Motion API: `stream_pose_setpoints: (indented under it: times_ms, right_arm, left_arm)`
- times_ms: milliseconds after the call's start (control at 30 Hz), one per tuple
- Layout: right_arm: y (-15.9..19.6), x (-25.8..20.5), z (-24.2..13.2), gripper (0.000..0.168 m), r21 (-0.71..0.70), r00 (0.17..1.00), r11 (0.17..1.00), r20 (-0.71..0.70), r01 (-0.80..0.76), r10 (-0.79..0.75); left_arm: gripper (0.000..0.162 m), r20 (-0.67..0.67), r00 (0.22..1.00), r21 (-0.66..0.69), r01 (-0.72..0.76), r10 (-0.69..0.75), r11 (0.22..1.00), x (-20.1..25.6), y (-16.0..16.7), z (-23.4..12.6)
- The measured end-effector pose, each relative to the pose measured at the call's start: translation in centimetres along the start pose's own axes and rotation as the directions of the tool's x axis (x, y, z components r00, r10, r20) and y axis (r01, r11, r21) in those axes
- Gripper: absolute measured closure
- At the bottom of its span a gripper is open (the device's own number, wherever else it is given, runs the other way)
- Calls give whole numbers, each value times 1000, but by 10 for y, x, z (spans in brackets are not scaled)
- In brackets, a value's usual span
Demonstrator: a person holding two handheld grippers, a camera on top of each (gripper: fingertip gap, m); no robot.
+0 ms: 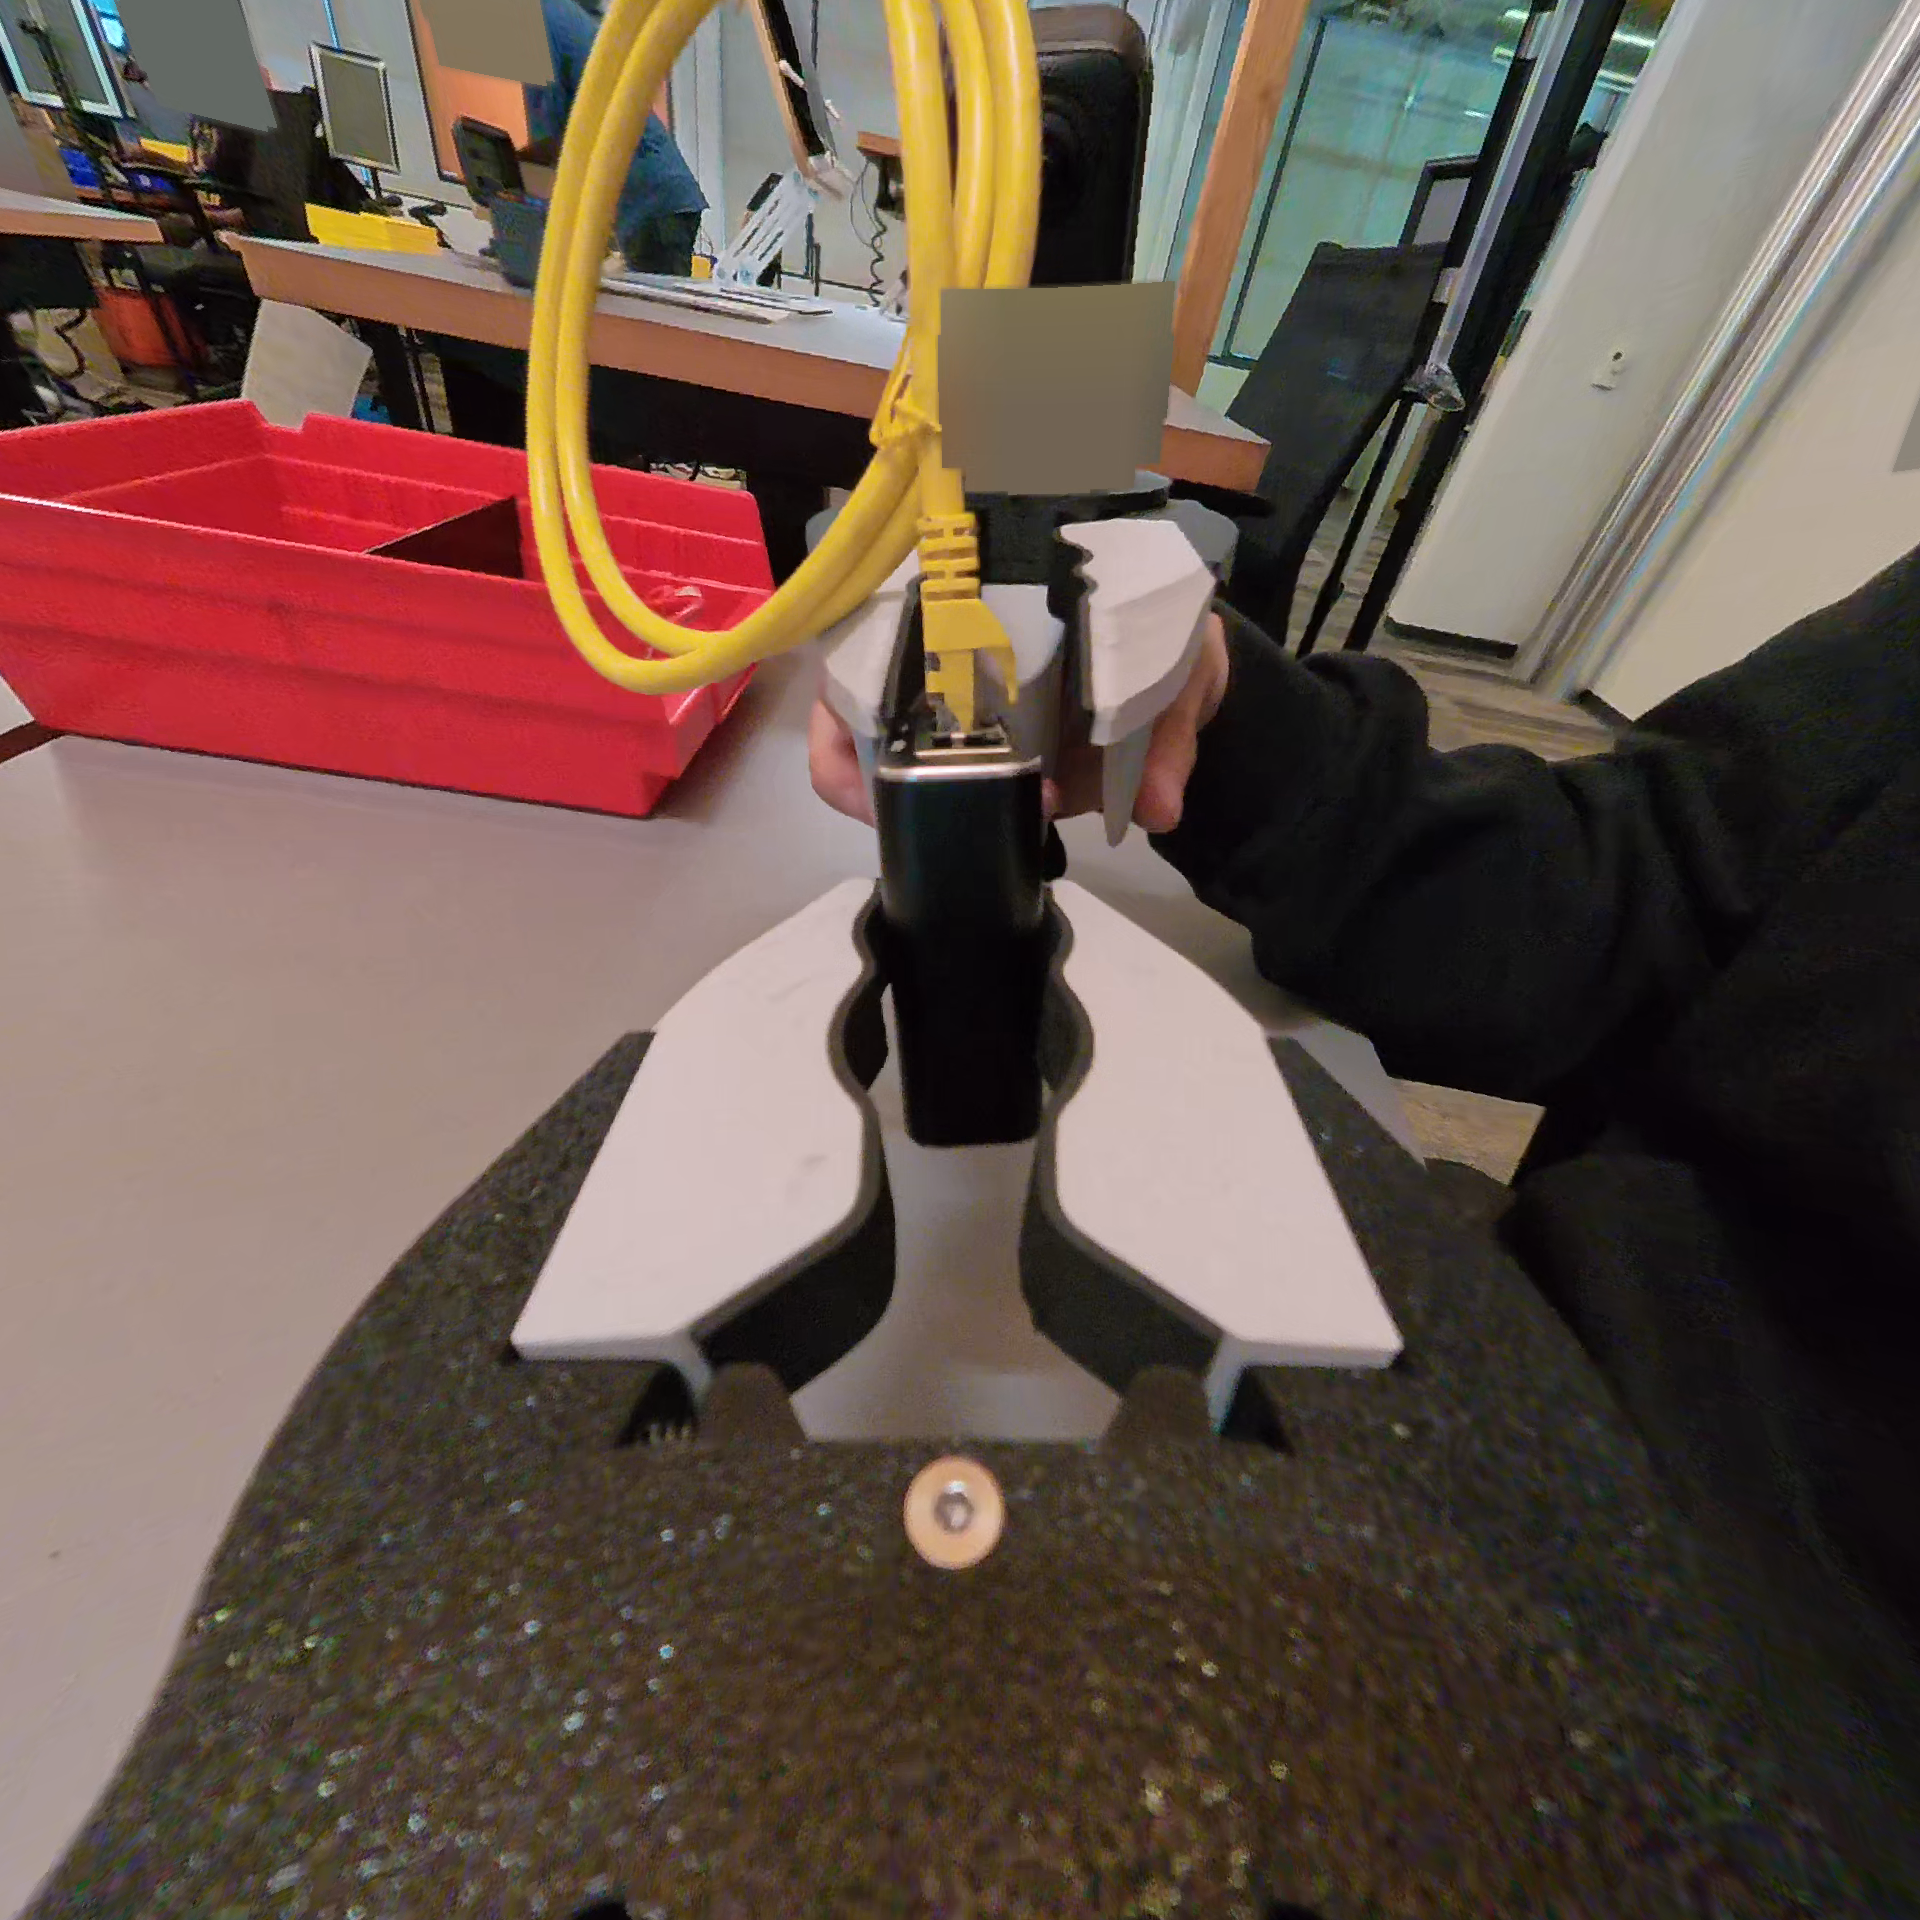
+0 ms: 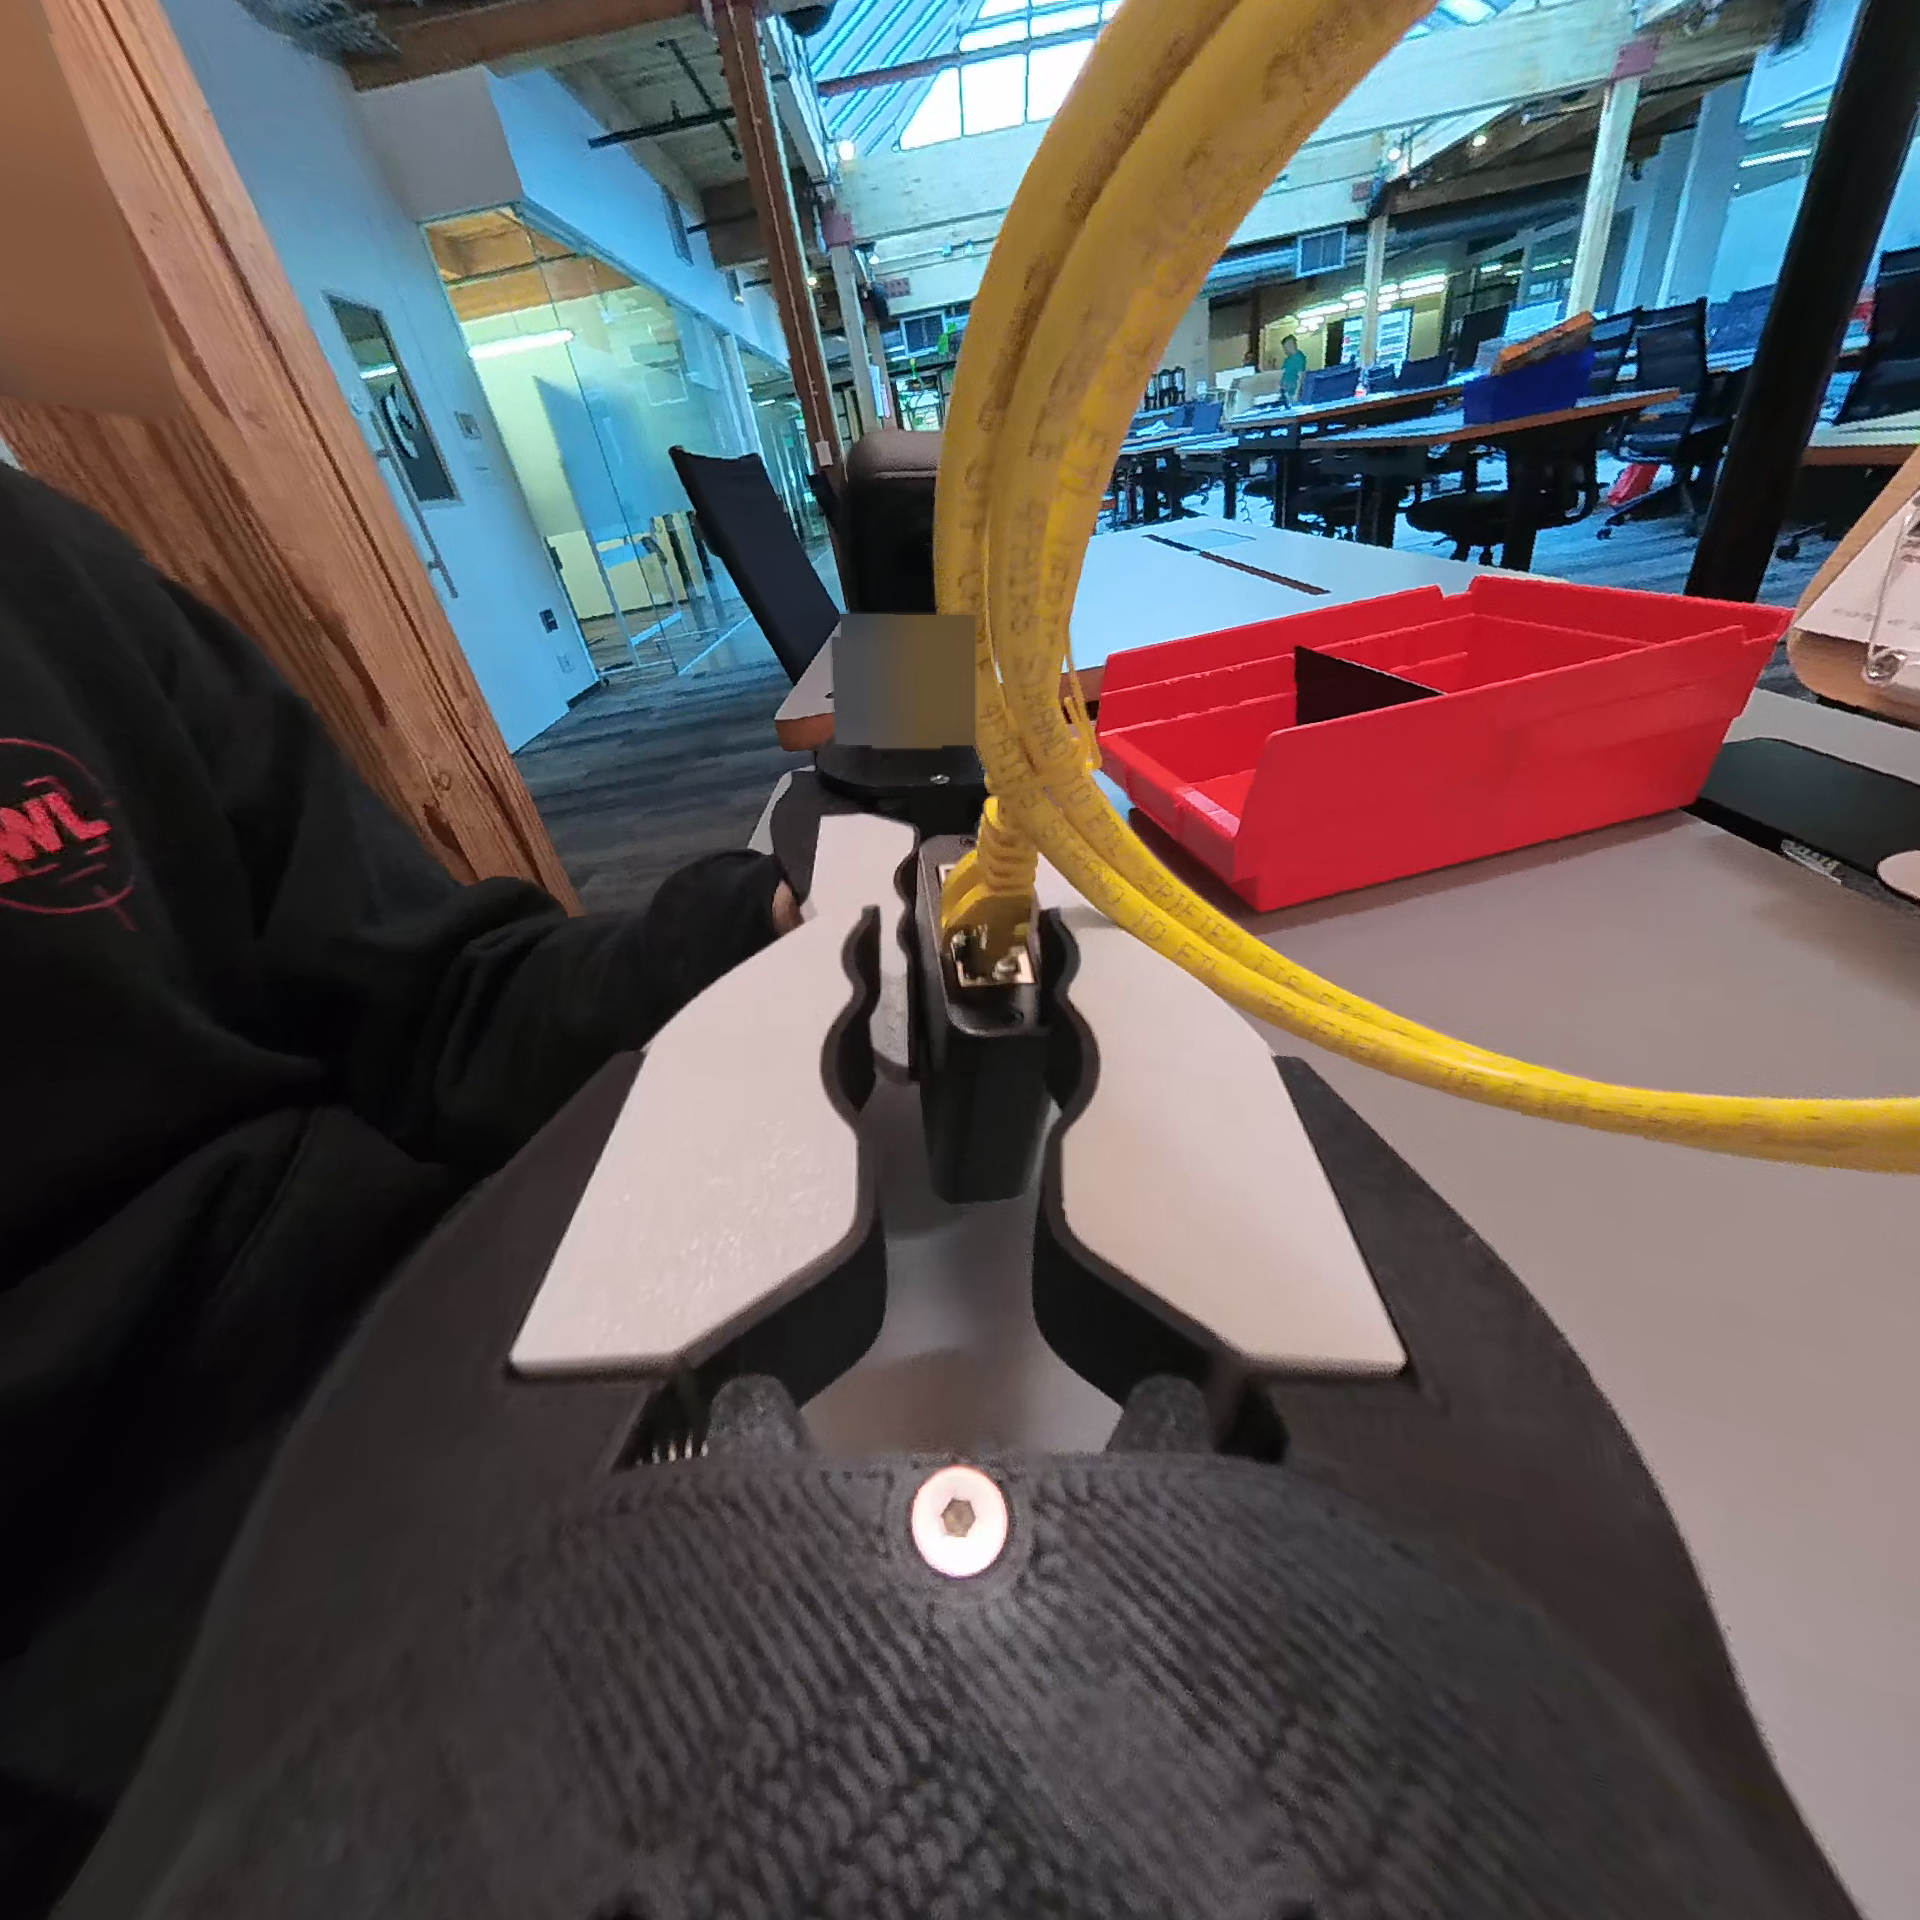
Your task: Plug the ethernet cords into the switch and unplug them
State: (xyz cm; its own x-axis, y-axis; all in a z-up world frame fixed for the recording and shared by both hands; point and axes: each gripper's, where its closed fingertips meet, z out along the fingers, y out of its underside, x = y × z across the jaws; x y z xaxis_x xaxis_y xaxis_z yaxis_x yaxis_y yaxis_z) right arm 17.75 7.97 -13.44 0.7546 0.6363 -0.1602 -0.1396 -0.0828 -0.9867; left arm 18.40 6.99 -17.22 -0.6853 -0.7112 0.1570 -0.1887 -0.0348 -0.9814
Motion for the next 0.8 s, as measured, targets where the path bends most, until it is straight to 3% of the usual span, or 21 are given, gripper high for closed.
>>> stream_pose_setpoints:
  times_ms: [533, 800]
  right_arm:
    - [-6, -1, -4, 153, 16, 999, 999, -7, 32, -31]
    - [-7, 3, 5, 153, 52, 998, 997, -18, -52, 53]
  left_arm:
    - [137, -41, 999, 13, 14, -13, 1000, 5, -1, -1]
    - [137, -29, 999, -2, 31, -31, 1000, 2, 3, -1]
